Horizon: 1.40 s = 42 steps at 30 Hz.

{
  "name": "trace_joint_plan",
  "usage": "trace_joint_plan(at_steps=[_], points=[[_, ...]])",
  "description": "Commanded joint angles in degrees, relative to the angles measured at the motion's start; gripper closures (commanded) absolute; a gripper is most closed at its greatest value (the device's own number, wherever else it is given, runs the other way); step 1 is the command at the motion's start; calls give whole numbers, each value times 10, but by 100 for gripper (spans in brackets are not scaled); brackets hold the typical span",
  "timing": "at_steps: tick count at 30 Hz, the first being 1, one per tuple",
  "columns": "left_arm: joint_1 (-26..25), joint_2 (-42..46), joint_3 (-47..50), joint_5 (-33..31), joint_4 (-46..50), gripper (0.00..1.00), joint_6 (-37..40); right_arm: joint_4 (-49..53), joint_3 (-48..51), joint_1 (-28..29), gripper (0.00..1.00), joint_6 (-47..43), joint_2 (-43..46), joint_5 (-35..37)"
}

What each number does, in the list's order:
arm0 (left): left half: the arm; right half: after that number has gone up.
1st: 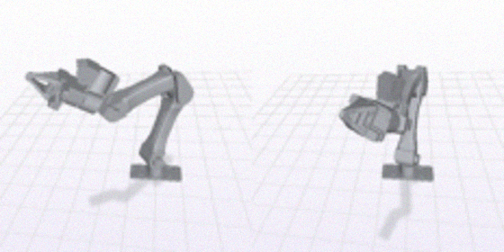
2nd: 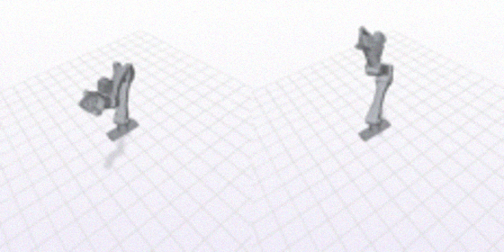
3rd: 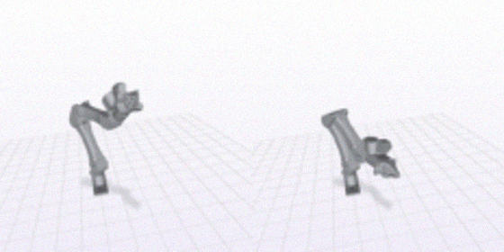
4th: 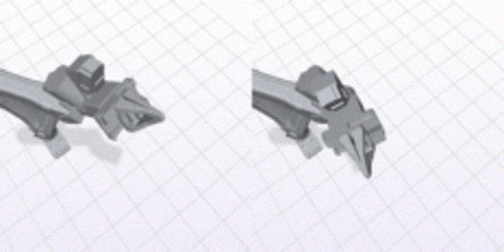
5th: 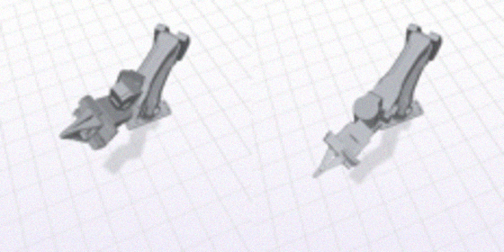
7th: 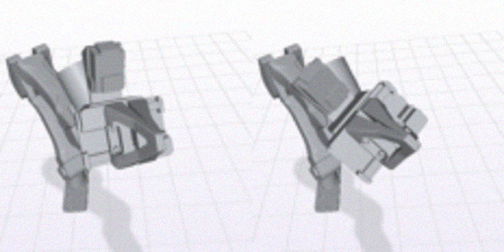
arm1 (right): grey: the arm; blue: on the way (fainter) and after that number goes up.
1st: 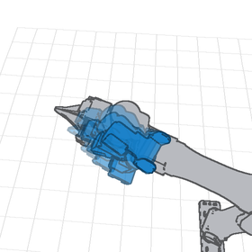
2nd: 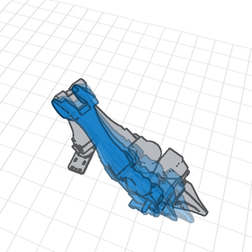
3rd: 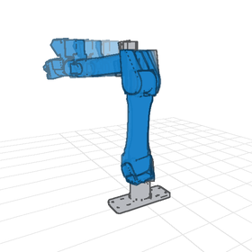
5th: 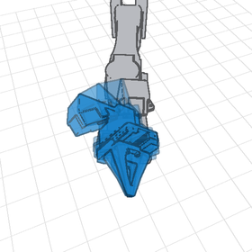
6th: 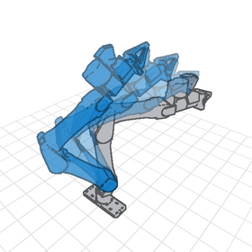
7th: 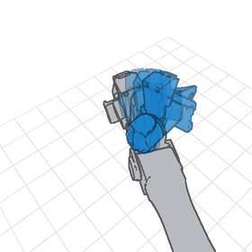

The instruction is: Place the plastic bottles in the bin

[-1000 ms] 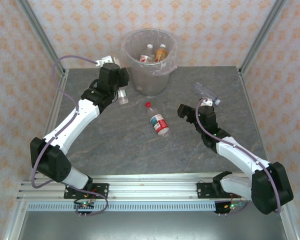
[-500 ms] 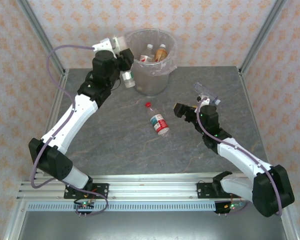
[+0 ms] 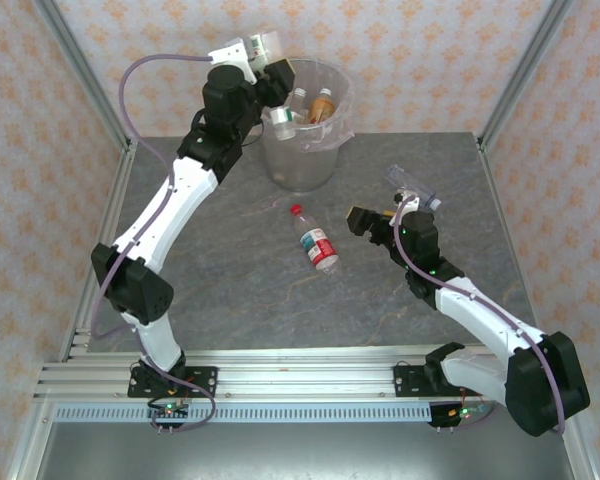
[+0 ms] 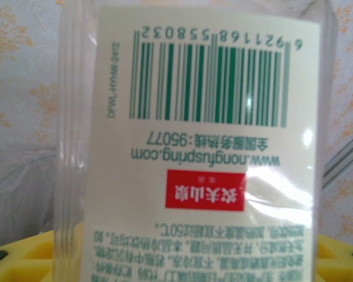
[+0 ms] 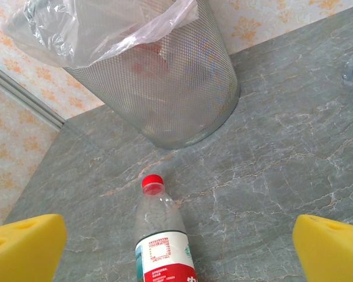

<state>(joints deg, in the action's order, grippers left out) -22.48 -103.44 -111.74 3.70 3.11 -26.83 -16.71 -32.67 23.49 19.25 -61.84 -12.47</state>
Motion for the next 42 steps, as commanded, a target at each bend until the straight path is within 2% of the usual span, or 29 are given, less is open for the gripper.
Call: trace_joint_plan(at_steps=[1, 14, 23, 25, 34, 38, 42], points=[[-5, -25, -40, 3, -40, 100, 13, -21, 8, 4, 1, -11, 10, -2], [-10, -191, -220, -49, -77, 100, 45, -11, 6, 3, 1, -12, 14, 0], [-11, -375, -471, -162, -24, 100, 182, 10, 14, 4, 1, -15, 49, 10], [-10, -399, -499, -166, -25, 100, 216, 15, 20, 4, 1, -13, 62, 14], [25, -366, -388, -150, -62, 100, 320, 28, 52, 4, 1, -7, 118, 28], [34, -355, -343, -147, -74, 95, 367, 41, 59, 3, 1, -2, 133, 29], [42, -354, -325, -140, -89, 90, 354, 44, 68, 4, 1, 1, 140, 35]])
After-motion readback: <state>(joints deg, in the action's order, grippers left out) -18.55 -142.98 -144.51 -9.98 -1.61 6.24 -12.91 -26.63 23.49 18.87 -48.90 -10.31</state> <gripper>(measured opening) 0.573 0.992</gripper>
